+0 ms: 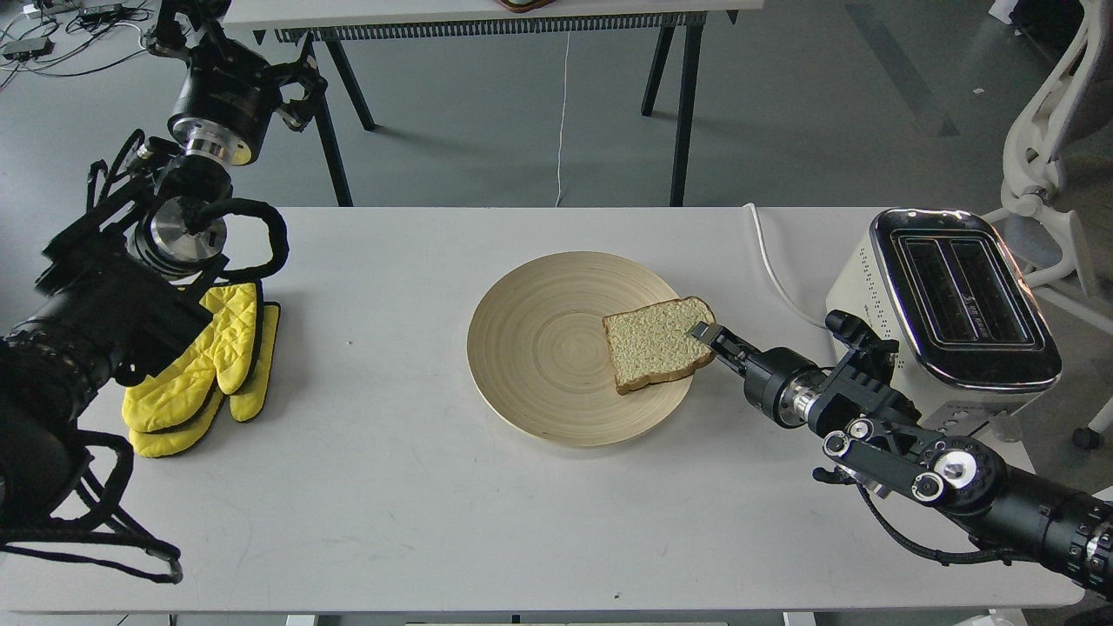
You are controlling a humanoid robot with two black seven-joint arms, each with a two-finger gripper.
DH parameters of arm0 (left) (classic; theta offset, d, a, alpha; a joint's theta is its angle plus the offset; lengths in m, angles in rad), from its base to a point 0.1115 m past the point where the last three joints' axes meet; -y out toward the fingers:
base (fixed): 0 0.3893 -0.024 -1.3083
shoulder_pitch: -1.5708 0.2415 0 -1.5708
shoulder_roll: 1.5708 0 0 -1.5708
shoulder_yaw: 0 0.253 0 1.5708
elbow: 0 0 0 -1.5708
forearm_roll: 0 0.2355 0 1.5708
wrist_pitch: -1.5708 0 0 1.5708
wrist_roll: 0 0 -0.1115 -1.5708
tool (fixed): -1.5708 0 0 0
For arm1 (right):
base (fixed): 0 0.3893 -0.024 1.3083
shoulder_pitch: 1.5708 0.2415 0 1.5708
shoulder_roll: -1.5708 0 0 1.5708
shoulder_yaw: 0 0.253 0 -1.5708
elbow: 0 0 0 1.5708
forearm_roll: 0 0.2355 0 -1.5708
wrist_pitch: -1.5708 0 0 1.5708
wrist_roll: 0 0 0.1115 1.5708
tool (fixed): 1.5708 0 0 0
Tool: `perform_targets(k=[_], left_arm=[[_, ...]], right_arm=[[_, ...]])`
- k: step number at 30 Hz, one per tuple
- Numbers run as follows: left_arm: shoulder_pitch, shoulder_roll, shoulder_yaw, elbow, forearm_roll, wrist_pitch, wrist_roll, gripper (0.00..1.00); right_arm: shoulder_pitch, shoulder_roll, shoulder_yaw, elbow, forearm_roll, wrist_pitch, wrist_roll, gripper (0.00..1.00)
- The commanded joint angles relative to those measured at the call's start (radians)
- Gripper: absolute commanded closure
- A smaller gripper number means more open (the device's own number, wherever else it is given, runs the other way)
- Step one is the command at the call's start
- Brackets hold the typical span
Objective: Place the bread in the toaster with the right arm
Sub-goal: 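Reach the right gripper toward the bread slice in the bowl, then grasp the bread slice with the right gripper and lift it, then carry the bread above the toaster slot with the right gripper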
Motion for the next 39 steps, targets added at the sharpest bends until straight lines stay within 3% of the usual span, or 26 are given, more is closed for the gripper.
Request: perform_targets(k=[1, 11, 17, 24, 32, 39], left_arm=[[0.0, 0.0, 0.0, 0.0, 0.0, 0.0, 0.0, 0.0], [0.0, 0.0, -0.001, 0.0, 0.0, 0.0, 0.0, 0.0], [0.0, -0.001, -0.002, 0.0, 0.0, 0.0, 0.0, 0.0], [0.0, -0.002, 0.0, 0.0, 0.0, 0.0, 0.0, 0.0], [0.0, -0.002, 0.0, 0.0, 0.0, 0.0, 0.0, 0.0], [0.0, -0.008, 0.0, 0.0, 0.0, 0.0, 0.0, 0.0]], right_arm=[[0.003, -0.012, 0.0, 0.023, -0.001, -0.001, 0.0, 0.98], [0.118, -0.179, 0.003, 0.198, 0.004, 0.0, -0.023, 0.99], [0.232, -0.379, 0.002, 0.308, 0.004, 0.003, -0.036, 0.98], [0.338, -0.714, 0.0, 0.497, -0.054, 0.015, -0.037, 0.98], [0.345, -0.983, -0.015, 0.614, -0.247, 0.104, -0.066, 0.98], [0.325, -1.012, -0.098, 0.614, -0.33, 0.134, -0.102, 0.98]])
